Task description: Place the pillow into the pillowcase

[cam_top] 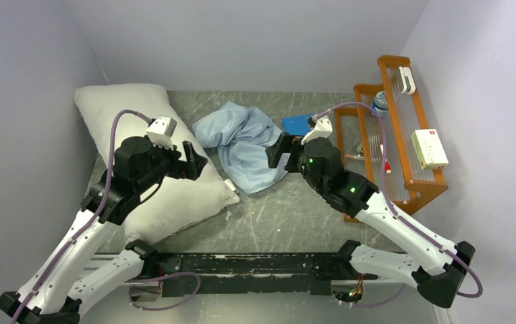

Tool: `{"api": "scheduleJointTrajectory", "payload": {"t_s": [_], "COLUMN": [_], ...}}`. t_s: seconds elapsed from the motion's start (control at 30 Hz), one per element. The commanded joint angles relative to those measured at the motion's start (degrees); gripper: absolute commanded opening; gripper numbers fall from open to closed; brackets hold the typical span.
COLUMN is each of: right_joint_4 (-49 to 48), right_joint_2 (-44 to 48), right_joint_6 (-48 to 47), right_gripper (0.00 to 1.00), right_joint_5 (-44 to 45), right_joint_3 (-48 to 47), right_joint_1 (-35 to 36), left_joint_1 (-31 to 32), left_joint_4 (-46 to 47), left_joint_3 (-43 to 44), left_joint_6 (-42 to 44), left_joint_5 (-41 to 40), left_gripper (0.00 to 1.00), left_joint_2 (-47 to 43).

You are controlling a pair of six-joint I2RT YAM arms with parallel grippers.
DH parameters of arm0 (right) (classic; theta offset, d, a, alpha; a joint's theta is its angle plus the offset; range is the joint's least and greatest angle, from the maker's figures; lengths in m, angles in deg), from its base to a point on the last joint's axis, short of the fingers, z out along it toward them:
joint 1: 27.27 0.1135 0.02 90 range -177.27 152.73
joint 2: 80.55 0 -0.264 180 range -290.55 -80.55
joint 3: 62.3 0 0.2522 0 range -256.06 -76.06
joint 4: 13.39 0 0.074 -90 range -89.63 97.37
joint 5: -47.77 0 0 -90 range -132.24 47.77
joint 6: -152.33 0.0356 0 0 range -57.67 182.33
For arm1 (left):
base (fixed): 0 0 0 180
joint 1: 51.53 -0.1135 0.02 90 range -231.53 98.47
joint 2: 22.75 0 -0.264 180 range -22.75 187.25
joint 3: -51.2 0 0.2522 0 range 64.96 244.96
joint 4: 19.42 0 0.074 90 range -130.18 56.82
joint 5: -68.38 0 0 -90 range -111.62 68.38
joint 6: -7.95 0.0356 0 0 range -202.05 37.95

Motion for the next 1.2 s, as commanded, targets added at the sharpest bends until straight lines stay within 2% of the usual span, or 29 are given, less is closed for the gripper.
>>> {"api": "scheduleJointTrajectory", "payload": {"t_s": [0.0,0.47,0.67,0.87,1.03,1.17], "right_joint_4": [0.27,-2.35,-5.14,-10.39,-14.75,-18.87], "right_joint_2": [0.24,1.36,-1.46,-4.24,-4.92,-5.58], "right_joint_6": [-0.42,-0.41,-0.40,-1.62,-3.56,-4.65], "right_gripper": [1.00,1.00,1.00,1.00,1.00,1.00], "right_joint_5": [2.23,1.07,-0.10,-3.52,-6.73,-7.24], "right_joint_3": [-0.27,1.86,2.31,2.38,3.40,5.23], "right_joint_1": [0.33,0.33,0.33,0.32,0.29,0.33], "left_joint_1": [0.36,0.36,0.36,0.24,-3.43,-8.22], "left_joint_4": [0.75,-0.26,-3.38,-12.82,-12.03,-12.41], "left_joint_3": [0.01,0.61,2.27,8.67,9.33,8.59], "left_joint_6": [0.81,1.53,0.04,-4.56,-5.64,-7.57], "left_joint_5": [-1.09,-4.48,-18.29,-37.11,-40.68,-42.85], "left_gripper": [0.97,0.97,0.91,0.90,0.95,0.95], "left_joint_2": [0.28,0.56,3.15,17.31,26.74,34.68]}}
